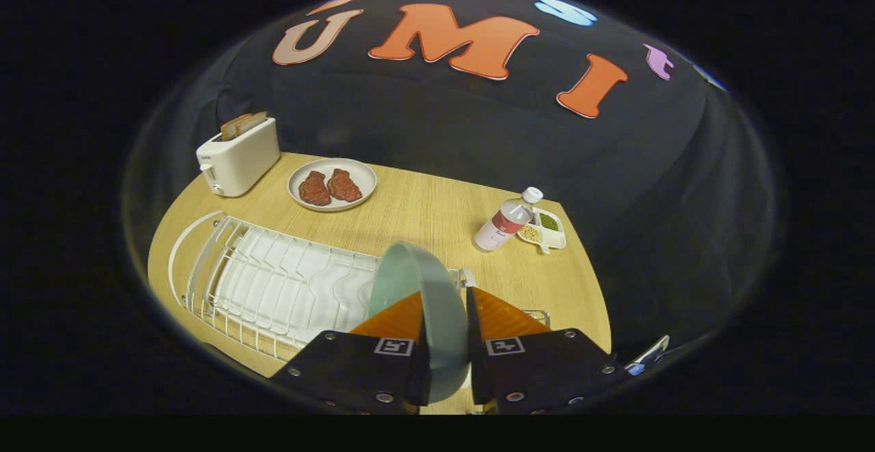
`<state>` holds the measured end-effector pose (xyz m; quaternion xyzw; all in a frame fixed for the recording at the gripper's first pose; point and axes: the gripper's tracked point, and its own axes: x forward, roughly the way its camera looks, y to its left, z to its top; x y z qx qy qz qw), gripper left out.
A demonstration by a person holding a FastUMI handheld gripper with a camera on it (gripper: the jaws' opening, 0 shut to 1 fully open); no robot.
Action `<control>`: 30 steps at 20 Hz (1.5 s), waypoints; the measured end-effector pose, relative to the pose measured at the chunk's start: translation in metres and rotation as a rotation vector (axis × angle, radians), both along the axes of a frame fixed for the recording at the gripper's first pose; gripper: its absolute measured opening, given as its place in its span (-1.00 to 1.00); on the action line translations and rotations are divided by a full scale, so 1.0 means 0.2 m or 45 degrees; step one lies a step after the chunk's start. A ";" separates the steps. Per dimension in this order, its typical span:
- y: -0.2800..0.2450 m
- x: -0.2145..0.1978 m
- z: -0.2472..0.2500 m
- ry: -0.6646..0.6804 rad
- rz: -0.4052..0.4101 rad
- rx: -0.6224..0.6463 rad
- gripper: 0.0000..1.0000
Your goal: Take the plate from the dish rack, then take the spoon from the basket and place it into the plate.
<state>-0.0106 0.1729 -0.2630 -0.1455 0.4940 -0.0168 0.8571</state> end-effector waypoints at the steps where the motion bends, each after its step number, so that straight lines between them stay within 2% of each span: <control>1: 0.00 -0.02 0.02 -0.003 -0.010 0.003 -0.52; 11: -0.07 -0.28 0.16 0.041 -0.160 0.213 -0.52; 16: -0.09 -0.43 0.16 0.088 -0.219 0.415 -0.52; 27: -0.28 -0.79 0.06 0.175 -0.340 0.782 -0.52; 30: -0.32 -0.89 -0.02 0.217 -0.374 0.841 -0.52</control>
